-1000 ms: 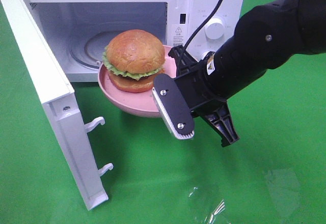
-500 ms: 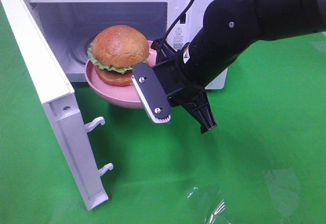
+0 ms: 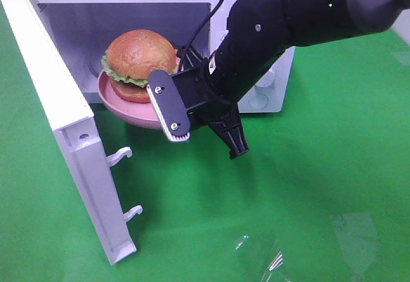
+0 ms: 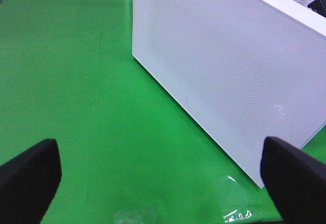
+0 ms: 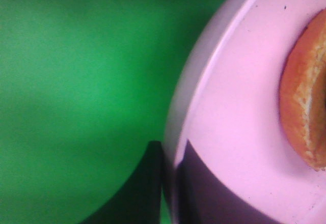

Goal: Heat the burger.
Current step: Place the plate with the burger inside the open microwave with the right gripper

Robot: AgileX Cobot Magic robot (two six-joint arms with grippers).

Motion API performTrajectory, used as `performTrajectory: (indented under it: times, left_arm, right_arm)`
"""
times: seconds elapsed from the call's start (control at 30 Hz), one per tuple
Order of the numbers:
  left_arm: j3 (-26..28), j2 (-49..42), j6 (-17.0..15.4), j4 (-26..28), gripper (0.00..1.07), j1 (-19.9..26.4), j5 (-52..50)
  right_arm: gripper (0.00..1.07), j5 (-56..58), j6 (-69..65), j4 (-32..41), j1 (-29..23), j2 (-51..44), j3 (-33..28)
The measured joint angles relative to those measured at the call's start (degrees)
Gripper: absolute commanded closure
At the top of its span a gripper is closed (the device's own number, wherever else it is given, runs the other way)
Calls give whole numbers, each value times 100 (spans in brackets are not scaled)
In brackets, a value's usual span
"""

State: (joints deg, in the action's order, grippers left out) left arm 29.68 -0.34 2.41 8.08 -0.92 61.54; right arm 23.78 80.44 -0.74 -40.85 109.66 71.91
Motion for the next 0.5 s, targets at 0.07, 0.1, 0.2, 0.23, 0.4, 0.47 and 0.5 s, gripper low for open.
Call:
performTrajectory:
  times: [0.07,0.1,0.2,0.23,0.4,0.47,0.5]
  left_arm:
    - [0,0,0,0,8,0,0]
    - [0,0,0,0,8,0,0]
    - [0,0,0,0,8,0,0]
    - [0,0,0,0,8,0,0]
    - [0,0,0,0,8,0,0]
    - [0,0,0,0,8,0,0]
    - [0,0,0,0,8,0,0]
  right_arm:
    - [107,17,-115,-63,-6,109,149]
    - [107,17,-115,-63,-6,109,149]
    - [107,23,-166,-143,-11,269,355]
    - [107,23,-172,-166,-11,315,413]
    - [107,74,-309,-292,-11,544,773]
    - [107,86,-418,-372,-11,630,928]
    - [107,86,-418,-372,-11,630,928]
